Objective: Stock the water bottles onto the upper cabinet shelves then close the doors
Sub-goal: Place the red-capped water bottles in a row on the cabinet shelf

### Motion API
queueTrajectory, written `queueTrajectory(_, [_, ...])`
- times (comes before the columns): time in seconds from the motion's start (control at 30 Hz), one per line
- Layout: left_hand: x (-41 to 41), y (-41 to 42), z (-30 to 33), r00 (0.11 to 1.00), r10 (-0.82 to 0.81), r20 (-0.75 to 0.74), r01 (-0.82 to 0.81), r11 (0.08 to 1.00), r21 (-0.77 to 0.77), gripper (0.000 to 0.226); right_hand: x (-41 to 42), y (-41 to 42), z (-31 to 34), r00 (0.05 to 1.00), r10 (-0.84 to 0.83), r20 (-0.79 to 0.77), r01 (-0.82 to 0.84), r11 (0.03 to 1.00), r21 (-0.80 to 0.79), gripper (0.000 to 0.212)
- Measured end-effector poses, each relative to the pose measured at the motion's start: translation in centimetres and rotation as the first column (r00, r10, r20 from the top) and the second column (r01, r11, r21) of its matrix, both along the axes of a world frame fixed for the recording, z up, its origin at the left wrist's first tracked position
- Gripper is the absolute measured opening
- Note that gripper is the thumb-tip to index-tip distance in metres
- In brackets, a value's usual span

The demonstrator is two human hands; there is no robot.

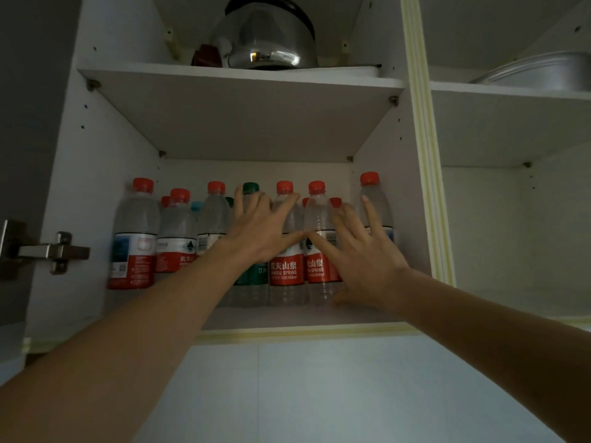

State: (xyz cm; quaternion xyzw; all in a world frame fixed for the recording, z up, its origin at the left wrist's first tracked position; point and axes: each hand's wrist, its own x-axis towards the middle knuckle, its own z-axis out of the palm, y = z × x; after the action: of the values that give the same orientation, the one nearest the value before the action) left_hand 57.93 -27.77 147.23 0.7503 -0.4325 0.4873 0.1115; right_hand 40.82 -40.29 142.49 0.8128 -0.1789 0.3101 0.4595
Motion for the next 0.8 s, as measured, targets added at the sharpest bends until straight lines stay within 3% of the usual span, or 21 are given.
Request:
queueTrajectory(0.13, [0.2,0.6,-1.1,0.999,-0.013,0.043,0.012,1.000,0.028,0.103,-1.2,0.7,3.0,0.995,0.082,0.054,-0.087,0.991,0.103,0.125])
queueTrajectory(0.27, [0.8,1.2,-3.1,0.998,-0.029,0.063,0.024,0.996,0.085,0.122,-1.0,1.2,8.2,0.974,0.187,0.126,-0.210,0.956,0.205,0.109])
queueTrajectory(0.47, [1.2,1.2,-3.5,0.998,-0.026,0.059,0.020,0.994,0.111,0.134,1.5,1.7,13.8,0.968,0.220,0.123,-0.249,0.753,0.609,0.085])
queueTrajectory(0.57, [1.4,1.2,-4.0,0.997,-0.065,0.038,0.062,0.995,0.072,0.134,2.4,1.8,14.2,0.968,0.204,0.149,-0.252,0.734,0.631,0.073])
queueTrajectory(0.8, [1.7,1.0,-4.6,0.994,-0.079,0.077,0.076,0.996,0.034,0.131,3.4,1.8,13.6,0.956,0.208,0.205,-0.292,0.702,0.650,0.074])
